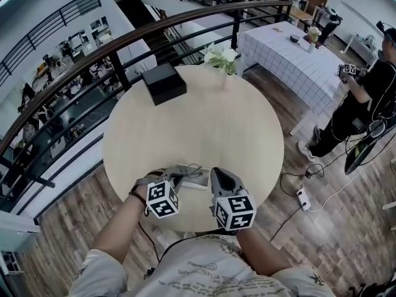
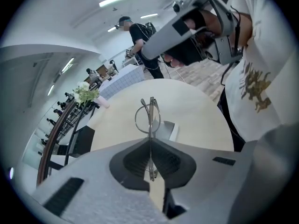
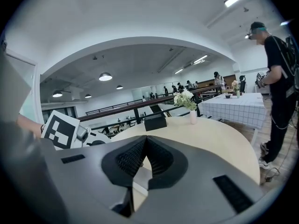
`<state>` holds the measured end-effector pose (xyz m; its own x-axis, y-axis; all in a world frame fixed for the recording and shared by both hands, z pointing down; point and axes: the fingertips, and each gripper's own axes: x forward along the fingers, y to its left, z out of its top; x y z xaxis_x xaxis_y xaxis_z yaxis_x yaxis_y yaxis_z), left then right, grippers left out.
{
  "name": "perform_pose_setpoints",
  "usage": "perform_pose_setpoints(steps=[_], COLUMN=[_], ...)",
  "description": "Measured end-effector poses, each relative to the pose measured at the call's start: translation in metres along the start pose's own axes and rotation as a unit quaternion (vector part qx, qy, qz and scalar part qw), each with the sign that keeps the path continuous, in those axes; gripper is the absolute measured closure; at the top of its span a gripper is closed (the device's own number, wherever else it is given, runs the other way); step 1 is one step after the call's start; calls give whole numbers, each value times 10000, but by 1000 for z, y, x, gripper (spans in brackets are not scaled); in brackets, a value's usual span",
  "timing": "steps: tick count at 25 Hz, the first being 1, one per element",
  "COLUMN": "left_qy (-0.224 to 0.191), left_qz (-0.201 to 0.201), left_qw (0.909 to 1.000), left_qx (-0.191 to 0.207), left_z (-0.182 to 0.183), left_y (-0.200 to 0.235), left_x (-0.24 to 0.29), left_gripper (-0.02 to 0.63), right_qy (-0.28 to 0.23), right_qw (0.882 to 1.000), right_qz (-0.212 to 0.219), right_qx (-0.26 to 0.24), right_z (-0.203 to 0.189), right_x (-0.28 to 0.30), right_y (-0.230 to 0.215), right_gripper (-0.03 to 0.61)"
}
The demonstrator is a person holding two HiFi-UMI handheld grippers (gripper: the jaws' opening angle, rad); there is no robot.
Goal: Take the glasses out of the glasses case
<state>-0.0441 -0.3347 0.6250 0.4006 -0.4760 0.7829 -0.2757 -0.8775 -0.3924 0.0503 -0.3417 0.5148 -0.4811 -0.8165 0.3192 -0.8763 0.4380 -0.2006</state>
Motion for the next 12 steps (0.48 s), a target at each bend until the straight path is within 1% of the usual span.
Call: perform_pose_setpoints(steps=[3,5,6,8,10,12], left_qy=[-323,-599,-753,-1078,-1399,-1694], left_qz=[317,532,639,866,1104,1346], left_qw=[9974,9915,9869,9741,9581,9407], left_qx=[-559,-1021,-1277,-1790,-2243,-2613], left_z=[-1,-1,0,1,3,5], left_y=[12,22,27,38,49,58], left_x=[-18,-29,-34,-46,-58,-69], left_gripper=[593,594,594,594,594,594], right_qy=[-56,-101,-121,-142,-157,-187], right_qw=[9999,9998,9997,9995,9992,9987], right_qz=[117,184,215,283,368,477], right_qx=[-6,-18,-21,-18,-16,-41], right_z=[3,6,7,10,13,17], right_x=[9,14,17,22,28,33], right_y=[11,17,20,26,33,41], right_gripper=[565,565,565,565,565,565])
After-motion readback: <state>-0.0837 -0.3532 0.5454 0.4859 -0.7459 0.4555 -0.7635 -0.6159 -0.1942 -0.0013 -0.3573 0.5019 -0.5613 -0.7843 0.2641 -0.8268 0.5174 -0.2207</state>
